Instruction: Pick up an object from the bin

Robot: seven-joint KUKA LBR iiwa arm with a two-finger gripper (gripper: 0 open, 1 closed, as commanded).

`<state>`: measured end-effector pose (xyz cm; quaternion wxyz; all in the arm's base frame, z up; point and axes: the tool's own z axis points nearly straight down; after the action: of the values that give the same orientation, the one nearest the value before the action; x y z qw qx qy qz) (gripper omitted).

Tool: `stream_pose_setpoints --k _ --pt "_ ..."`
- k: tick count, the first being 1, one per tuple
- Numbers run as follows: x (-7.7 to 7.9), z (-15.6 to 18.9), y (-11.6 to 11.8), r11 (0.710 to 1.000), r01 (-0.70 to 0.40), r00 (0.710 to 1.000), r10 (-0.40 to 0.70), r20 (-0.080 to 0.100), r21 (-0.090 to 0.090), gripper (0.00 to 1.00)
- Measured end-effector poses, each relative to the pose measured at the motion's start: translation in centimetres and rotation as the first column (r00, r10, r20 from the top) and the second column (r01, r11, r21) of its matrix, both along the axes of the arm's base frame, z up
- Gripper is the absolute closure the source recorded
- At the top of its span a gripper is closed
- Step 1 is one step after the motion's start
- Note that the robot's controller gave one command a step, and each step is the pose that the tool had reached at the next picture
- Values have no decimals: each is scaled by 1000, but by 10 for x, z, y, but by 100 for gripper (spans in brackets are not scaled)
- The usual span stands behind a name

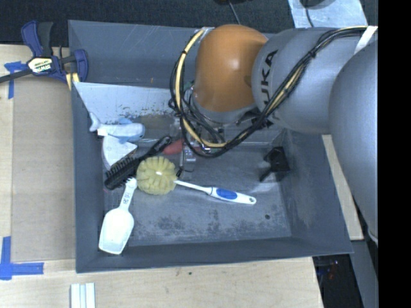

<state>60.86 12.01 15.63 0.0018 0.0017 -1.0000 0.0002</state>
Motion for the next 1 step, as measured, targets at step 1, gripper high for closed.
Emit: stream_pose_setpoints --k 1 --pt "1 5 -1 1000 4 1000 -4 7 1 0"
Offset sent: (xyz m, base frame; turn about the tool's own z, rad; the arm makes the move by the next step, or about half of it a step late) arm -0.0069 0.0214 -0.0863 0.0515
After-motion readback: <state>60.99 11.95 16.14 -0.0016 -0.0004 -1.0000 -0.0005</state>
